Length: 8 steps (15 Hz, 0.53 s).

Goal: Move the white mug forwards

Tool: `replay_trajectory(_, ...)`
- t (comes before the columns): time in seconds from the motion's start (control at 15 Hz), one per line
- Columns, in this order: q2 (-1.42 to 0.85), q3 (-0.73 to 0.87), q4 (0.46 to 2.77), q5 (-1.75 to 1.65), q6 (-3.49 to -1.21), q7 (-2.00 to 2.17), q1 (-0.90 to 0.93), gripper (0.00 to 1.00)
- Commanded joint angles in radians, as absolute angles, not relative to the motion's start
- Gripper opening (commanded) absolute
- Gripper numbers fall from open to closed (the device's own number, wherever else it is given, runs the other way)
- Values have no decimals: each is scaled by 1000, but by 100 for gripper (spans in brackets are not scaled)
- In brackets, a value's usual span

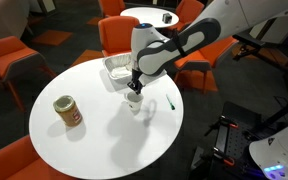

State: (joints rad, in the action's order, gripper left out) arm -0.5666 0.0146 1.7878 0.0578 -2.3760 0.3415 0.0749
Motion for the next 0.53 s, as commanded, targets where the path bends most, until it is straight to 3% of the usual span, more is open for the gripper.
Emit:
replay_trajectory(0.0,-447,-23,1942,64,-2442,249,84,3)
replay_trajectory(0.27,-409,-7,2015,44,-2434,299,103,3)
replay_trajectory(0.33,-400,4,2027,36,-2448,308,102,37)
replay_trajectory(0.47,-397,28,2031,27,-2473,319,98,45)
